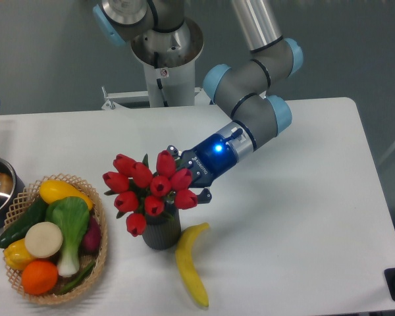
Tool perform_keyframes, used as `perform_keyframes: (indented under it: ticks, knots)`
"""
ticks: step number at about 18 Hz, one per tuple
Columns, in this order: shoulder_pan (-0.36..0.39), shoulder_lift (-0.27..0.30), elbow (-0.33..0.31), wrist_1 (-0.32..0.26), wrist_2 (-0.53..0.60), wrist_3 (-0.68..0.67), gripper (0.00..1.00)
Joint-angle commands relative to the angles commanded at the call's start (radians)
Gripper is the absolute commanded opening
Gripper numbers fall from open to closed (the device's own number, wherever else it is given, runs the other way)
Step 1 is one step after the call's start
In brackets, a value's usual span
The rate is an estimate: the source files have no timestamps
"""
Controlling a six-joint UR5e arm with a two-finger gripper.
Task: Insert the flowers into the vase
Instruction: 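Push the tulips deeper into the vase and settle them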
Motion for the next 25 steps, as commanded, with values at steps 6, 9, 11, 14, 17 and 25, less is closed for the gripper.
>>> perform_keyframes:
  ticks: [6, 9, 11, 14, 17, 25]
  knots:
    - [0.003, -0.002, -0.018, 0.002, 0.02, 0.012, 0.27]
    - [0.002, -0.002, -0.02, 0.002, 0.028, 0.012, 0.27]
    - [0.002, -0.002, -0.021, 0.0, 0.031, 0.018, 0.27]
    - [0.002, -0.002, -0.035, 0.002, 0.043, 0.044, 0.27]
    - [0.0, -0.002, -0.038, 0.0, 0.044, 0.045, 0.28]
    - [0.008, 0.005, -0.048, 0.002, 0.051, 0.046, 0.39]
